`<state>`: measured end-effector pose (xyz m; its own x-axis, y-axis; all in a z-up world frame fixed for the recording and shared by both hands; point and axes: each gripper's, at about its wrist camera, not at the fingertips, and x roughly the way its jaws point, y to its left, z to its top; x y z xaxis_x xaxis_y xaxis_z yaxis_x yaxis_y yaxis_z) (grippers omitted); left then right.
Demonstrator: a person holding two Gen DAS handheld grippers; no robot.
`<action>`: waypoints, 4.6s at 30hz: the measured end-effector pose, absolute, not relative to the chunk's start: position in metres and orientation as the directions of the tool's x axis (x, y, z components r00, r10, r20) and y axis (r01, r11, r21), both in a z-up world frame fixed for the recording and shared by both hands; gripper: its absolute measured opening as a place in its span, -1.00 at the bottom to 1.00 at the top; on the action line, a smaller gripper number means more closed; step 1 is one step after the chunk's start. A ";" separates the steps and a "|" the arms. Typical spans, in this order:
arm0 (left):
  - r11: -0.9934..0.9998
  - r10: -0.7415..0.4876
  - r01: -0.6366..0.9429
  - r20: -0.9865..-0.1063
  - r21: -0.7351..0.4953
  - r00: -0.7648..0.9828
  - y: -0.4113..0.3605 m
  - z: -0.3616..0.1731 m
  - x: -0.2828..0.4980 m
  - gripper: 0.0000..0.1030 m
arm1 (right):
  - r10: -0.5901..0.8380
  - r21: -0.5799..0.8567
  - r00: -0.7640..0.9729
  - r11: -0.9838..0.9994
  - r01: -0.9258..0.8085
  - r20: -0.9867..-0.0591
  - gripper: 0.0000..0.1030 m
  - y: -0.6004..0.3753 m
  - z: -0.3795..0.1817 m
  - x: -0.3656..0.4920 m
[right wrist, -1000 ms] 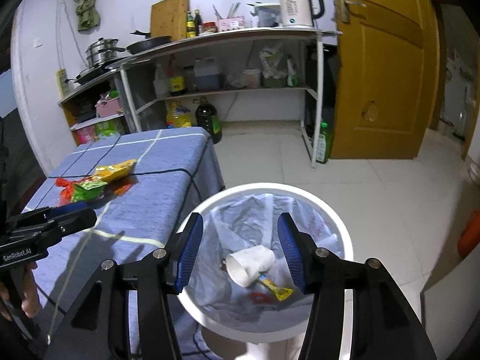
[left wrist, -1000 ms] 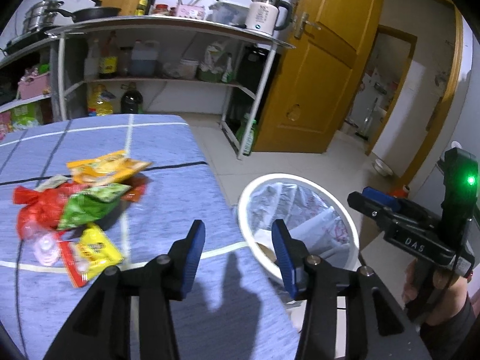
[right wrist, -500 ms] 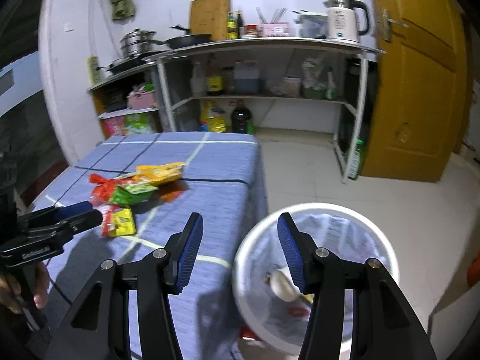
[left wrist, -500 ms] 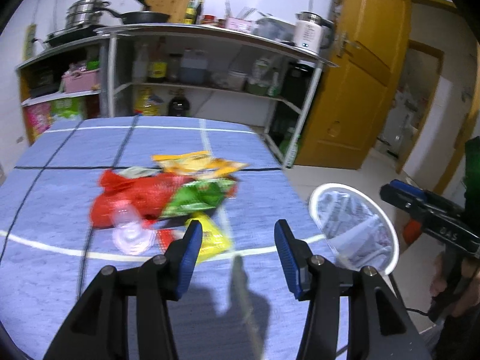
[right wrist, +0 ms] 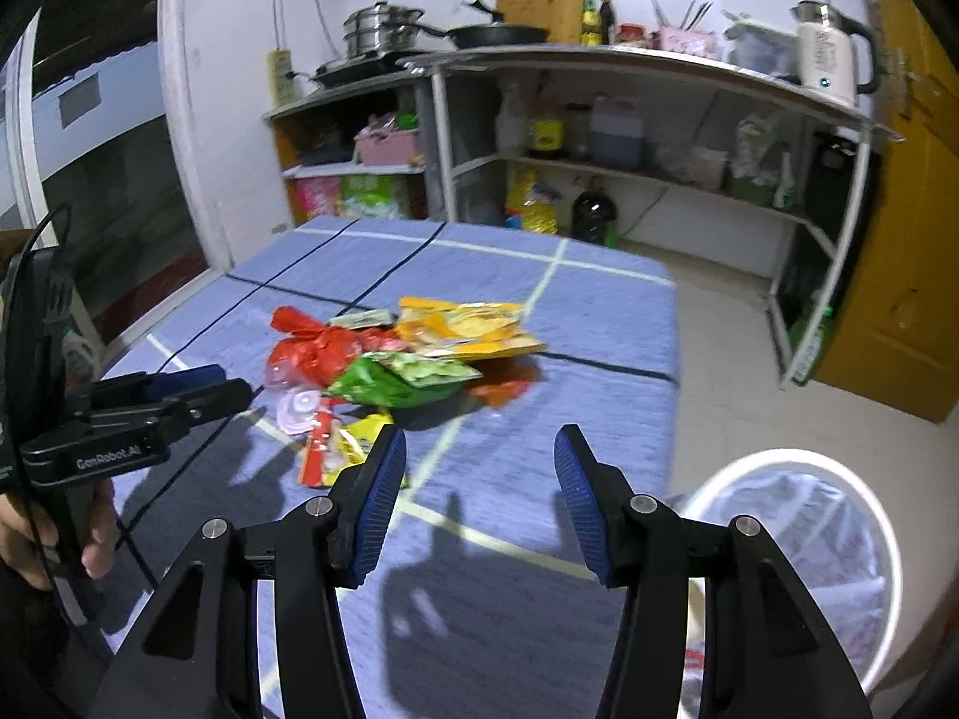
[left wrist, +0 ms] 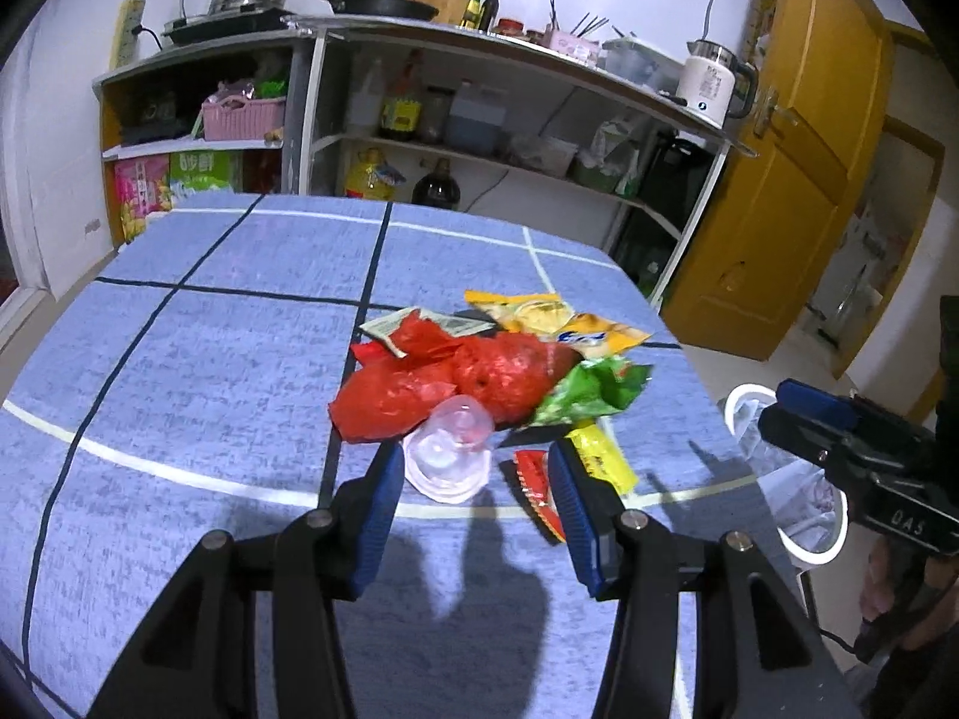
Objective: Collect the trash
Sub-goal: 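Move the left gripper back to the table and grasp the pink-tinted plastic cup, then grasp the green snack bag with the right gripper, then carry the pink cup with the left gripper while the right gripper carries the green bag over the bin, then open the left gripper to drop the cup while the right gripper drops the green bag into the bin, then move the left gripper to the table and grasp the red-and-yellow snack wrapper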
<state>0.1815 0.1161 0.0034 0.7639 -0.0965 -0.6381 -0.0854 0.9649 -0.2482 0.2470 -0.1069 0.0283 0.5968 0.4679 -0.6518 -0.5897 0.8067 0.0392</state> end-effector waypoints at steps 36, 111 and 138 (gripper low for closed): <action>0.969 -0.099 -0.082 -0.669 -0.233 0.737 0.142 -0.012 0.196 -0.39 | 0.364 -0.172 0.496 0.644 -0.746 -0.789 0.02 -0.029 -0.030 0.282; 0.879 -0.472 0.351 -0.684 -0.322 0.556 -0.149 -0.010 0.285 0.04 | 0.156 0.067 0.688 0.986 -0.155 -0.709 0.20 -0.332 -0.010 0.276; 0.967 -0.248 0.158 -0.609 -0.199 0.753 -0.017 0.038 0.201 0.04 | 0.368 0.057 0.693 0.902 -0.428 -0.620 0.20 -0.209 0.041 0.223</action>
<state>0.2010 -0.0166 0.0379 0.7531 -0.2484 -0.6093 0.1581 0.9672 -0.1988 0.2230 -0.2093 0.0408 0.6930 0.3684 -0.6197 -0.4284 0.9018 0.0572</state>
